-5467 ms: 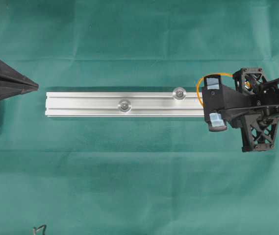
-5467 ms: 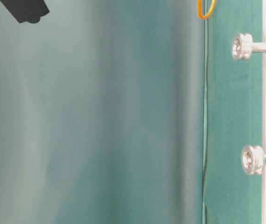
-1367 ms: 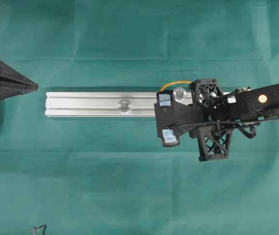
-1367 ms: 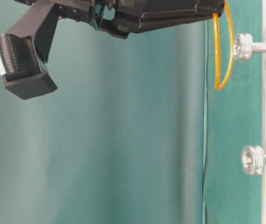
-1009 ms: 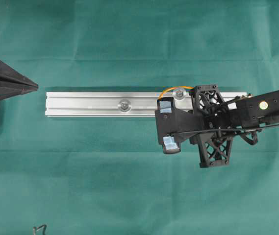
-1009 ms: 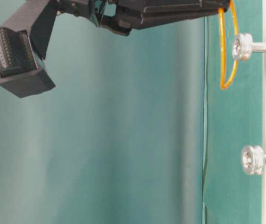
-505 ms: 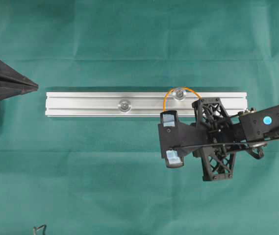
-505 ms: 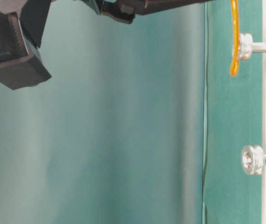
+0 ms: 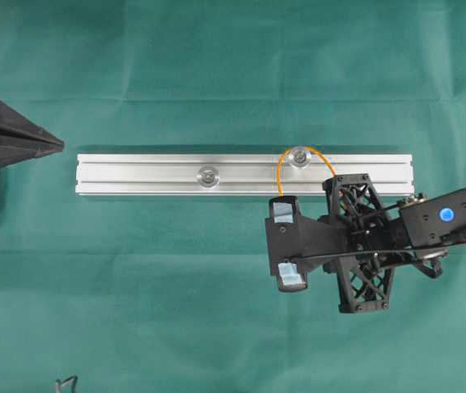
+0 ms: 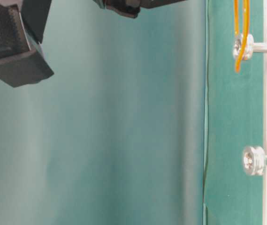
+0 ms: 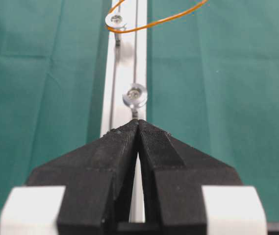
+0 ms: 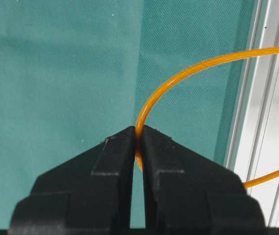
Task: Hook the rubber onto the shaft.
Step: 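Rotate the right gripper and swing the band toward the left knob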
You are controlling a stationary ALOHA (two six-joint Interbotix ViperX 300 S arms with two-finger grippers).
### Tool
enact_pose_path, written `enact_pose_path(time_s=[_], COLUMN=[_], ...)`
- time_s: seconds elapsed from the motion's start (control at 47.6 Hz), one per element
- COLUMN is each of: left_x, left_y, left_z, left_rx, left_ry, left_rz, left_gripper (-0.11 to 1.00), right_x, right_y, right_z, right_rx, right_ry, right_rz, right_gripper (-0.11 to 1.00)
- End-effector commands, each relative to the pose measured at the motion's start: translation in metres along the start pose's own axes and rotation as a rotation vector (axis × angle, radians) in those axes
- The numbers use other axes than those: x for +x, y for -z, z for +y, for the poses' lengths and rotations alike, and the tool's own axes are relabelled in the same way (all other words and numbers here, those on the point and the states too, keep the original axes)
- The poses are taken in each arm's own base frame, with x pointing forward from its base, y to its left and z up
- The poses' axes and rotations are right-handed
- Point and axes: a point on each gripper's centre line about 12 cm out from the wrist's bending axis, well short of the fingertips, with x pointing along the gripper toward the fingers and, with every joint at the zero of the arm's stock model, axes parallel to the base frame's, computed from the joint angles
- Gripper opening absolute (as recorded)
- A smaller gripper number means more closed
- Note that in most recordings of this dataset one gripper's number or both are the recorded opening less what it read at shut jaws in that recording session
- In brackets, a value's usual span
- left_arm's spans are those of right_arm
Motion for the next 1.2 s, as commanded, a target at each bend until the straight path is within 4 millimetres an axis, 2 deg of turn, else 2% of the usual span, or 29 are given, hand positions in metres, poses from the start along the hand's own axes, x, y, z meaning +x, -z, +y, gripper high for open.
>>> enact_pose_path(time_s=[0.0, 0.294, 0.757, 1.177], left_x=[-0.002, -0.003, -0.002, -0.003], left_y=[-0.013, -0.013, -0.013, -0.013], left_z=[0.000, 0.000, 0.000, 0.000], left_rx=[0.001, 0.000, 0.003, 0.002], left_ry=[-0.001, -0.003, -0.001, -0.003], left_rz=[-0.032, -0.032, -0.031, -0.034], left_gripper=[0.00, 0.00, 0.00, 0.00], right_x=[-0.010, -0.009, -0.005, -0.004], right_y=[-0.006, -0.009, -0.014, -0.021], right_z=[0.005, 0.005, 0.002, -0.005], right_rx=[-0.003, 0.055, 0.502, 0.779], right_ry=[-0.017, -0.019, -0.016, -0.035], right_rz=[-0.035, -0.037, -0.032, -0.071], right_gripper=[0.07, 0.07, 0.07, 0.07])
